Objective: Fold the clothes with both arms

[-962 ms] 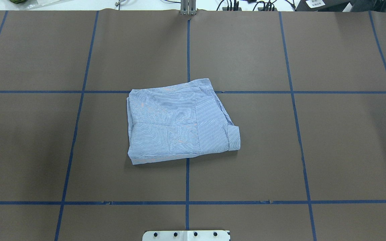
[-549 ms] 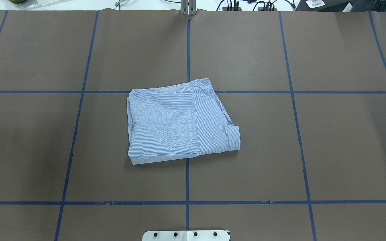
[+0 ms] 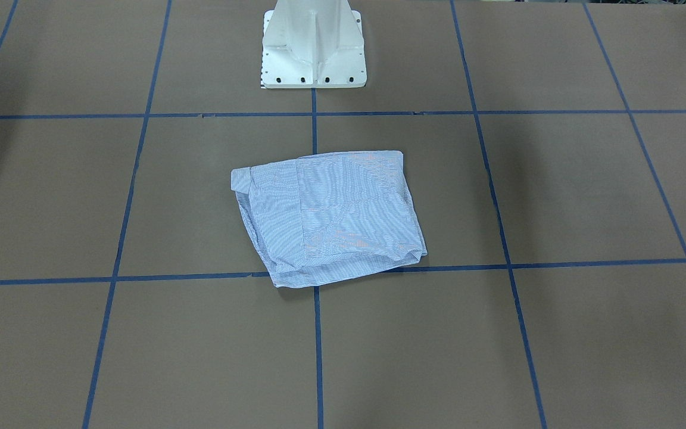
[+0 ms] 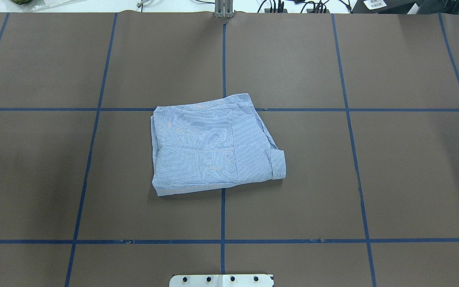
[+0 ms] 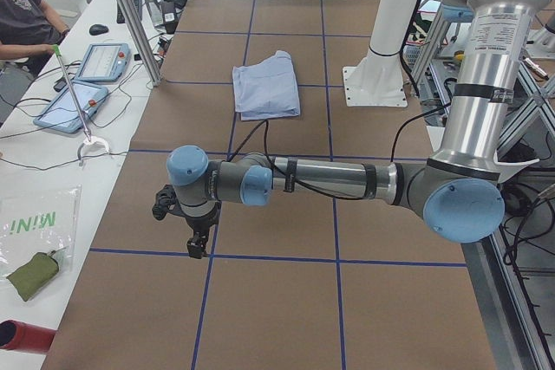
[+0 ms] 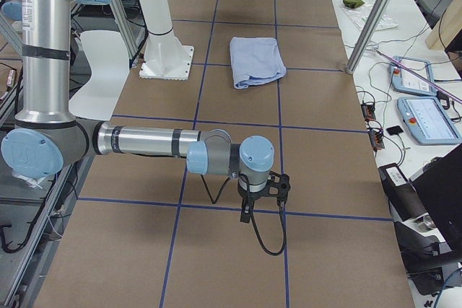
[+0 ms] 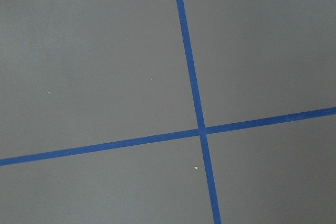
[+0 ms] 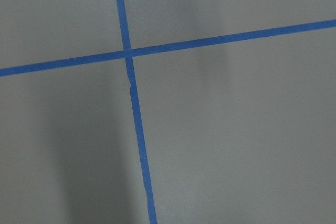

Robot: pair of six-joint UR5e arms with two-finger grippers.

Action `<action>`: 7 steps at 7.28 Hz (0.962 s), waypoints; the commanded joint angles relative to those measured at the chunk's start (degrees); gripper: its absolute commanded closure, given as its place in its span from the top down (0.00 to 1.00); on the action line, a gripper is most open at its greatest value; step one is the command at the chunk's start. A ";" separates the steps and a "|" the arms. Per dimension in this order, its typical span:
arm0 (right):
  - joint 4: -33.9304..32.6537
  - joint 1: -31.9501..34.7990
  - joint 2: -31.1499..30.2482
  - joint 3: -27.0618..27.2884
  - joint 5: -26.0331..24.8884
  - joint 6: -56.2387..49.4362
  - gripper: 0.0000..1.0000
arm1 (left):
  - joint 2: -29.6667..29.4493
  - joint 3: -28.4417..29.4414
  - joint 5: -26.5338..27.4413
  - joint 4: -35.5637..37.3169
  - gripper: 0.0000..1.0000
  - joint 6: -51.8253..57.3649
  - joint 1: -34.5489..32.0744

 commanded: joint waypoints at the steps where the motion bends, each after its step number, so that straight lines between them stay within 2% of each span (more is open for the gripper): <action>1: -0.06 0.00 0.00 0.01 0.01 0.00 1.00 | 0.72 -0.04 -0.09 -0.09 1.00 0.12 0.00; 7: -0.15 0.00 0.00 0.27 0.01 0.00 1.00 | 4.50 -0.48 -0.09 -1.84 1.00 0.21 0.00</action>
